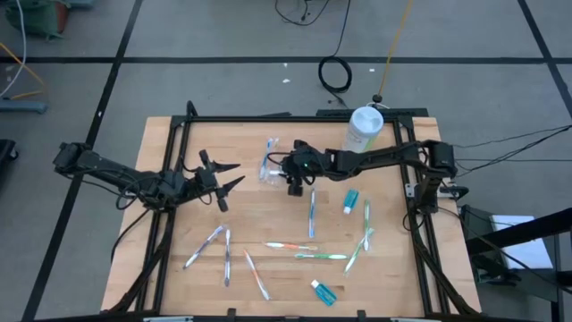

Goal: Pick & Place toothbrushing station
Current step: Put the top green toothbrush into the transparent organizer

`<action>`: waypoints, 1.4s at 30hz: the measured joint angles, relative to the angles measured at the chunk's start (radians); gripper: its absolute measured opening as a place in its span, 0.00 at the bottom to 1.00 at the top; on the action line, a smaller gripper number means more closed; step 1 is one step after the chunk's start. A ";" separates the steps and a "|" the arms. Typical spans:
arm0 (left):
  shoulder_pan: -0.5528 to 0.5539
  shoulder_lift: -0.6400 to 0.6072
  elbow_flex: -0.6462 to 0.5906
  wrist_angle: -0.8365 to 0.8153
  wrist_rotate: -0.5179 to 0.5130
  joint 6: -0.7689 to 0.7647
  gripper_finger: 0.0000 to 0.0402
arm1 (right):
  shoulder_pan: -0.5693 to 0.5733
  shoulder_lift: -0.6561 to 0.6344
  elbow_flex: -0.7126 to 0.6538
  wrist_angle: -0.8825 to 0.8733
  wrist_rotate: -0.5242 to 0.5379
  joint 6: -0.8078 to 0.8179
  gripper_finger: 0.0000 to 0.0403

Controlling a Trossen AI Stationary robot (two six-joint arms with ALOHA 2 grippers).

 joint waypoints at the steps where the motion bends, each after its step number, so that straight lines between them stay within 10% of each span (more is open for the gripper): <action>1: 0.000 0.000 0.000 0.000 0.000 0.000 0.44 | -0.001 0.005 0.001 0.010 -0.001 0.000 0.46; 13: 0.000 0.000 0.000 -0.001 0.000 -0.001 0.44 | 0.016 0.006 0.000 -0.067 0.008 -0.034 0.41; 28: 0.000 0.000 0.000 -0.002 0.000 -0.002 0.44 | 0.015 0.005 0.000 -0.064 0.027 -0.048 0.02; 42: 0.000 0.000 0.000 -0.005 -0.001 0.000 0.44 | 0.015 -0.072 -0.002 -0.040 0.027 -0.044 0.00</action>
